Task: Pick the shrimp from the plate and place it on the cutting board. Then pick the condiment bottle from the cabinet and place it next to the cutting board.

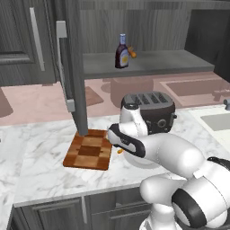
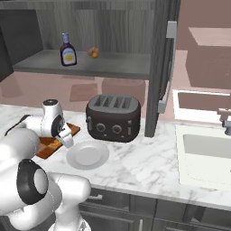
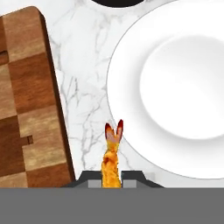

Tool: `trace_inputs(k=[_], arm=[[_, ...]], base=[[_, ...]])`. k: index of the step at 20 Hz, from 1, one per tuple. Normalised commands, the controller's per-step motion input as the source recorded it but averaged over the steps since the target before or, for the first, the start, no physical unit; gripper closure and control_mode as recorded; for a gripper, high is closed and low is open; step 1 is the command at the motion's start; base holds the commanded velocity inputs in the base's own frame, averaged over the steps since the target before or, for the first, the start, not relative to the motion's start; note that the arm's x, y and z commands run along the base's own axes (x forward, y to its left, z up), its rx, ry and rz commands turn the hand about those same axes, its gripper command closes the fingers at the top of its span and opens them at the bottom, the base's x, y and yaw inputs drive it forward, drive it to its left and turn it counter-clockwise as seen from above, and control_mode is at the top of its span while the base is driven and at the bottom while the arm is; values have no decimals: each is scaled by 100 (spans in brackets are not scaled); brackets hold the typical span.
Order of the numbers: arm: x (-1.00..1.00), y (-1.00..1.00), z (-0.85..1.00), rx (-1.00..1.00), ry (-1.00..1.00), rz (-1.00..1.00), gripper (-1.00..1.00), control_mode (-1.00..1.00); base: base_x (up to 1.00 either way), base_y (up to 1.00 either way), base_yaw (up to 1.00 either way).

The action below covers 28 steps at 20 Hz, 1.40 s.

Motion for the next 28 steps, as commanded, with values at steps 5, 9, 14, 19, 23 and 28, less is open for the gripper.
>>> trace_inputs(k=[5,9,14,19,23,28], arm=[[0,32,7,0,0,-4,100,-100],[0,33,5,0,0,-4,100,-100],[0,33,4,0,0,-5,100,-100],[3,30,0,0,0,-5,100,-100],[14,23,0,0,0,-5,100,-100],[22,14,-4,0,0,-5,100,-100]], base=[[0,0,0],[0,0,0],[0,0,0],[0,0,0],[0,0,0],[0,0,0]])
